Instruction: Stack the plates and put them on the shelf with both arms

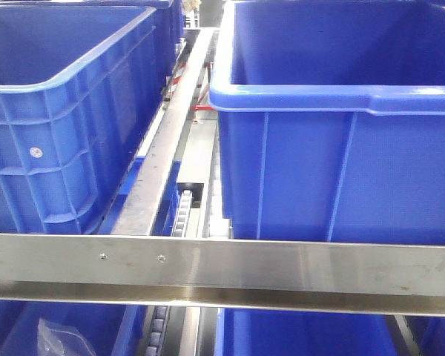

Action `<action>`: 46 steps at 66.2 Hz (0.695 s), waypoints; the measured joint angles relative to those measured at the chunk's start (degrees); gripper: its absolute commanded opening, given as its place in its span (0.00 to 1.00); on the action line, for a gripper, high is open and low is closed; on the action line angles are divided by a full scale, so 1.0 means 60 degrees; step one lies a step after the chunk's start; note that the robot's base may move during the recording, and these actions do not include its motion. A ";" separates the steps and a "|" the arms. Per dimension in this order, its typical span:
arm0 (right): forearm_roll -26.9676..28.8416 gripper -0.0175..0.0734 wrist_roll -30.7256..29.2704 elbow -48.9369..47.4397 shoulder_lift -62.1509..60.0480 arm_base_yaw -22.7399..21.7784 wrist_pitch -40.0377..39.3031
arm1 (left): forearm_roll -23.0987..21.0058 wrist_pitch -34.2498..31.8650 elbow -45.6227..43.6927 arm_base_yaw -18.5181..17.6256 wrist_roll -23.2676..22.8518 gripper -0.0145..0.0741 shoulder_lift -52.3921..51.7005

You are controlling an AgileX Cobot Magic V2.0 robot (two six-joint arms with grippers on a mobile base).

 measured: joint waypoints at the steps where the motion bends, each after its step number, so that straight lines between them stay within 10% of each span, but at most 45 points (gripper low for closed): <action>1: 0.0000 0.22 0.0000 0.0174 -0.0219 0.0000 0.0000 | 0.0000 0.0000 0.0000 0.0000 0.0000 0.26 0.0000; 46: 0.0000 0.24 0.0000 0.2656 -0.4076 0.0000 0.0165 | 0.0000 0.0000 0.0000 0.0000 0.0000 0.26 0.0000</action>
